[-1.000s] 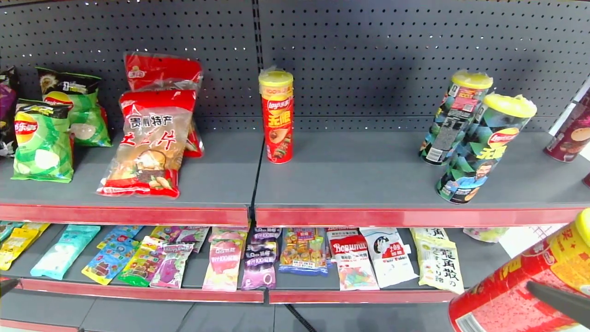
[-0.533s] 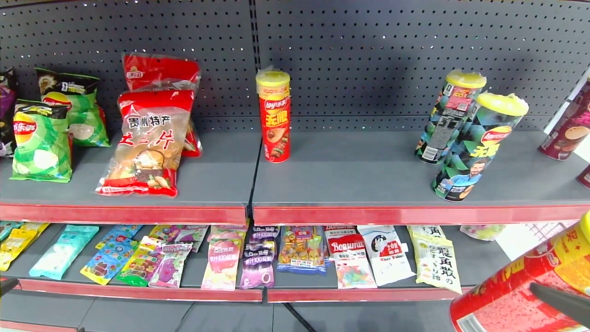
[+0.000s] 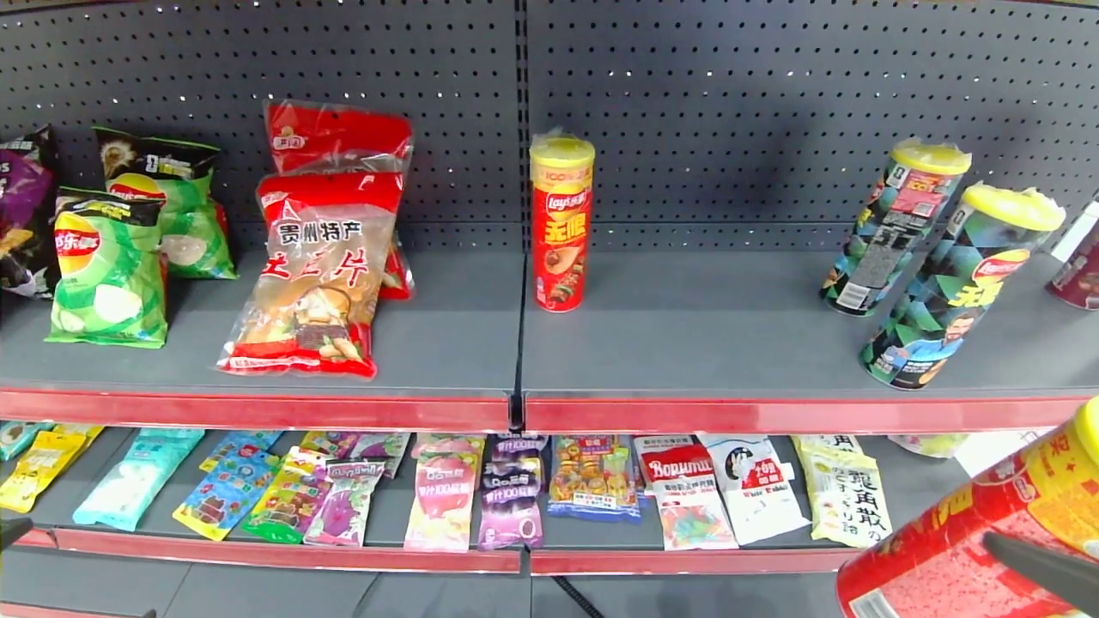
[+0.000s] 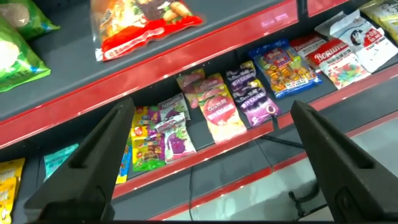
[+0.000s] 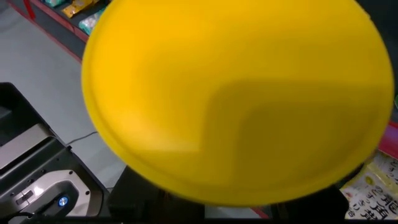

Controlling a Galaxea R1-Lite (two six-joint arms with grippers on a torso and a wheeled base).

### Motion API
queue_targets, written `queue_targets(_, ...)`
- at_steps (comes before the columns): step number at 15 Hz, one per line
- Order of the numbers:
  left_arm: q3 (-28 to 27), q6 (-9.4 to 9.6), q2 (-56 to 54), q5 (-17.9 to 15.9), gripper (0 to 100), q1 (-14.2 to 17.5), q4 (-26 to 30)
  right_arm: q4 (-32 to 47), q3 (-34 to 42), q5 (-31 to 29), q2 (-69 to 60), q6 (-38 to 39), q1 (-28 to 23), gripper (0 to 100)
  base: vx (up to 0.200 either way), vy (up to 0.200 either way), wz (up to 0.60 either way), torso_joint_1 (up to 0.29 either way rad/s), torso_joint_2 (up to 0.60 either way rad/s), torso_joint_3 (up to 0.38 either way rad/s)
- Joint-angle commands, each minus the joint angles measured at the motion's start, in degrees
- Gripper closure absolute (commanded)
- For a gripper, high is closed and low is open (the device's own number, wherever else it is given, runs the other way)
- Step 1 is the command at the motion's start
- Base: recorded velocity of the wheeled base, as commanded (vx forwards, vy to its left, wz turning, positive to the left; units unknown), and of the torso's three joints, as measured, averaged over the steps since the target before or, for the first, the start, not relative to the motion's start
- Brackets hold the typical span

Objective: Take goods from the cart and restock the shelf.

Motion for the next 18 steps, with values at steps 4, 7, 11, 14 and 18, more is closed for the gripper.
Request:
queue_targets(4, -0.08, -0.01, 0.02, 0.03, 0, 0.03, -0.04, -0.01, 0.11, -0.06, 0.11, -0.04, 0.05, 100, 0.05, 0.0, 0.0, -0.001, 0.0, 0.001)
queue_targets(7, -0.08, -0.01, 0.02, 0.03, 0, 0.03, -0.04, -0.01, 0.11, -0.06, 0.11, -0.04, -0.04, 100, 0.2, 0.0, 0.0, -0.009, 0.0, 0.007)
queue_targets(11, -0.17, -0.01, -0.07, 0.03, 0, 0.03, -0.13, -0.01, 0.11, 0.12, 0.11, -0.04, 0.05, 100, 0.1, 0.0, 0.0, 0.006, 0.0, 0.002)
queue_targets(14, -0.43, 0.08, 1.16, -0.41, 0, -0.06, -0.22, -0.01, -0.24, 0.47, 0.55, -0.04, 1.19, 100, 0.0, 0.0, 0.0, 0.0, 0.0, 0.0)
queue_targets(18, -7.55, 1.48, 14.44, -4.98, 0, -0.68, -1.53, -0.1, -1.83, 0.56, 2.57, -0.04, 3.04, 100, 0.0, 0.0, 0.0, 0.0, 0.0, 0.0)
